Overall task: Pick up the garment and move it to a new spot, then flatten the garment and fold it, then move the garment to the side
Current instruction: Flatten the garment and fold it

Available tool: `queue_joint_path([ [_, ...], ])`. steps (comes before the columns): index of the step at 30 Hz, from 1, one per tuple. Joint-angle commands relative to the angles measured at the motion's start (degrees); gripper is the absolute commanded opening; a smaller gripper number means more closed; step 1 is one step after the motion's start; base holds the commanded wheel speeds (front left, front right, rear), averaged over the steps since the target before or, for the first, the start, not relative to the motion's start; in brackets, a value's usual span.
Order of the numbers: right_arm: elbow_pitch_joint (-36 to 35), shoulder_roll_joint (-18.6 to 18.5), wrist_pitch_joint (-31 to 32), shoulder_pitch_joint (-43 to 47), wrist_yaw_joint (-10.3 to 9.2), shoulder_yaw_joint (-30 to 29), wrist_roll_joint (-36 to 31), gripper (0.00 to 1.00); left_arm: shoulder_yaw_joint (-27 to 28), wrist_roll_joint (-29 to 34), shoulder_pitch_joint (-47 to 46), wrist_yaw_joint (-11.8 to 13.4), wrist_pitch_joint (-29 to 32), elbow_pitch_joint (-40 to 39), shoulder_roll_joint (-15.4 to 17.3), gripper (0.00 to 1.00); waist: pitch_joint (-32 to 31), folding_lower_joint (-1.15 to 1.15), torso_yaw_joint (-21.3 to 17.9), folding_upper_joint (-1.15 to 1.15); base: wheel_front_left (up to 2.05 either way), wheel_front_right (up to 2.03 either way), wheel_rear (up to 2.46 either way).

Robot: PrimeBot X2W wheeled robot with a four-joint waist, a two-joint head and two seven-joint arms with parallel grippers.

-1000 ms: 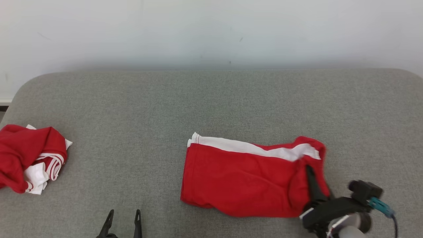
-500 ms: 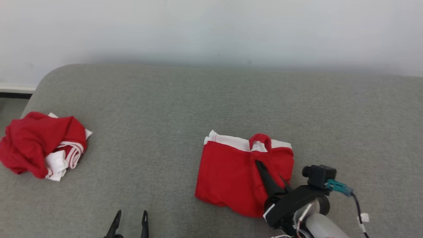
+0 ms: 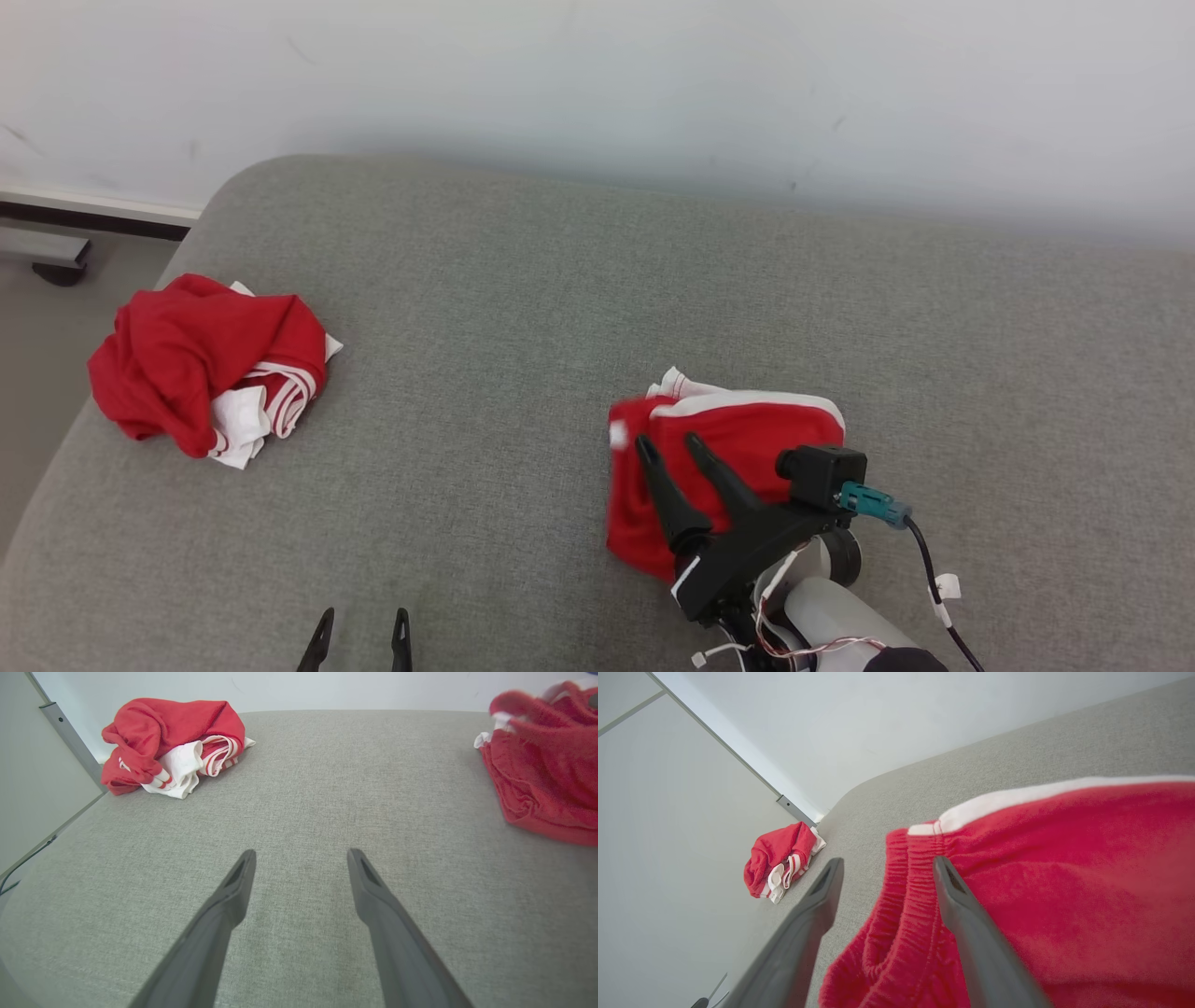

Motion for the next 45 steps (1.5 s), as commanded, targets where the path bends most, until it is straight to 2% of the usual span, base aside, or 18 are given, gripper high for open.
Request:
queue_joint_path([
  [1, -0.34, 0.3, -0.56, -0.5, 0.04, 0.61, 0.69, 1.0, 0.18, 0.09, 0.34, 0.36, -0.19, -0.2, -0.08, 1.0, -0.12, 0.0, -0.19, 0.0, 0.0, 0.0, 0.0],
  [5, -0.91, 0.3, -1.11, -0.61, 0.04, 0.44, 0.02, 1.0, 0.45, -0.24, 0.19, 0.5, -0.19, -0.74, -0.08, 1.0, -0.41, 0.0, -1.67, 0.0, 0.0, 0.0, 0.0],
  [7, -2.33, -0.82, -1.1, 0.01, 0.04, -3.23, -2.47, 1.0, 0.7, -0.41, 0.15, 0.69, -0.19, -0.98, -0.06, 1.0, -0.59, 0.0, -2.8, 0.0, 0.0, 0.0, 0.0],
  [11, -5.76, -2.28, -1.05, 4.24, 0.04, -12.9, -11.89, 1.0, 0.85, -0.57, -0.23, 0.89, -0.19, -1.47, -0.07, 1.0, -0.89, 0.0, -5.14, 0.0, 0.0, 0.0, 0.0],
  [15, -9.64, -1.89, -0.99, 9.44, 0.04, -23.37, -21.28, 1.0, 1.06, -0.5, -0.5, 0.96, -0.19, -2.09, -0.07, 1.0, -1.02, 0.0, -7.5, 0.0, 0.0, 0.0, 0.0],
  [17, -11.86, -1.61, -1.0, 11.74, 0.04, -26.62, -26.53, 1.0, 1.21, -0.43, -0.72, 0.93, -0.19, -2.29, -0.08, 1.0, -1.05, 0.0, -8.62, 0.0, 0.0, 0.0, 0.0],
  [22, -14.79, -0.26, -1.0, 16.33, 0.04, -32.63, -33.02, 1.0, 1.59, -0.46, -1.12, 0.98, -0.19, -2.42, -0.06, 1.0, -1.16, 0.0, -10.84, 0.0, 0.0, 0.0, 0.0],
  [26, -16.04, 0.31, -1.01, 18.94, 0.04, -34.68, -38.02, 1.0, 1.74, -0.04, -0.89, 0.63, -0.19, -2.58, -0.07, 1.0, -1.66, 0.0, -12.18, 0.0, 0.0, 0.0, 0.0],
  [30, -16.83, 0.66, -1.01, 20.78, 0.04, -35.16, -39.79, 1.0, 2.34, -0.13, 0.21, 0.58, -0.19, -2.41, -0.07, 1.0, -2.62, 0.0, -12.95, 0.0, 0.0, 0.0, 0.0],
  [45, -19.75, 0.91, -1.01, 25.13, 0.04, -33.65, -40.07, 1.0, 3.72, 0.46, 2.48, -0.29, -0.19, -3.19, -0.07, 1.0, -5.06, 0.0, -15.34, 0.0, 0.0, 0.0, 0.0],
])
